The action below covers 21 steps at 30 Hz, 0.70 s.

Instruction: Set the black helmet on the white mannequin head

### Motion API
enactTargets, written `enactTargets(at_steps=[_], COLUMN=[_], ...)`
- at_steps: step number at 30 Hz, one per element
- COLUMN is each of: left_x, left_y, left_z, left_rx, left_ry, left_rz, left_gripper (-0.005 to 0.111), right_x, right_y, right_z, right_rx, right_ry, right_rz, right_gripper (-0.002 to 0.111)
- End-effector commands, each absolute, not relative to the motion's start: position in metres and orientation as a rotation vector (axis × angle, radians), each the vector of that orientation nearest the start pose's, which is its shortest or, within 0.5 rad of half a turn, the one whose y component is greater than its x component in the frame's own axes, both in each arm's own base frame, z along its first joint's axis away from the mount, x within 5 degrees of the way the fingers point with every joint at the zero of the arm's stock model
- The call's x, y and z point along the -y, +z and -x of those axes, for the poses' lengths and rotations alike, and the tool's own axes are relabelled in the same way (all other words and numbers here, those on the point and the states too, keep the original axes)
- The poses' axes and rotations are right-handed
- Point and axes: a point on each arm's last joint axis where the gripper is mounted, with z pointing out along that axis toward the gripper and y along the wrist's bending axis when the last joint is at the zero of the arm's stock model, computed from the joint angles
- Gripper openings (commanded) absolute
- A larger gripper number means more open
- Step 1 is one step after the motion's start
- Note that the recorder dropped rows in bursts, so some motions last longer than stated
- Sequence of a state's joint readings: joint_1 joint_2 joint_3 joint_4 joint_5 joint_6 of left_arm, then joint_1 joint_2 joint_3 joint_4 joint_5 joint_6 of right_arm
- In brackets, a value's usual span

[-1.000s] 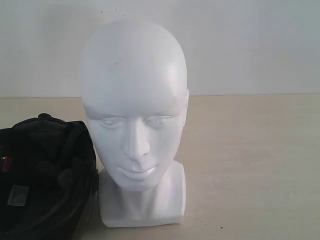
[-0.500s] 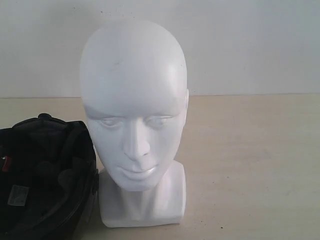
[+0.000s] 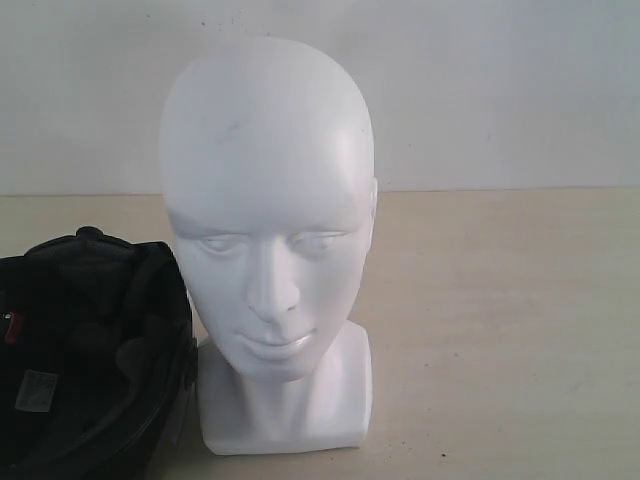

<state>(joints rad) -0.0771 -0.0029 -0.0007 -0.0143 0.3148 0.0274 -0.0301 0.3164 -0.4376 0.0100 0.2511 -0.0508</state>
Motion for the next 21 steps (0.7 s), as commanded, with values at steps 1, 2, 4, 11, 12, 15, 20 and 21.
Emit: enactTargets(at_steps=[1,2,4,11,12,15,20,21], left_x=[0.005,0.005,0.005,0.005,0.005,0.005,0.005,0.005], left_y=[0.185,0.185,0.185,0.185,0.185,0.185,0.185,0.185], left_z=[-0.054,-0.054,-0.054,-0.054,-0.054,-0.054,-0.054,-0.054], left_rx=[-1.789,-1.789,-1.789,-1.789,-1.789,-1.789,-1.789,-1.789], left_ry=[-0.06,-0.06,-0.06,-0.06,-0.06,-0.06,-0.06,-0.06], left_rz=[-0.075,-0.075,-0.075,-0.075,-0.075,-0.075,-0.075,-0.075], left_gripper=[0.004,0.004,0.004,0.004,0.004,0.004,0.004,0.004], right_x=[0.002,0.002,0.002,0.002,0.002,0.002,0.001,0.001], right_y=[0.318,0.318,0.318,0.318,0.318,0.32,0.325,0.326], right_z=[-0.084,-0.084,-0.084,-0.084,-0.084,-0.078,-0.06,-0.056], right_rx=[-1.648,-1.648,-1.648,-1.645,-1.648,-1.622,-1.537,-1.52], right_ry=[-0.05,-0.05,-0.05,-0.051,-0.05,-0.051,-0.053,-0.049], right_rz=[0.013,0.013,0.013,0.013,0.013,0.013,0.013,0.011], right_gripper=[0.0,0.0,0.0,0.0,0.0,0.0,0.0,0.0])
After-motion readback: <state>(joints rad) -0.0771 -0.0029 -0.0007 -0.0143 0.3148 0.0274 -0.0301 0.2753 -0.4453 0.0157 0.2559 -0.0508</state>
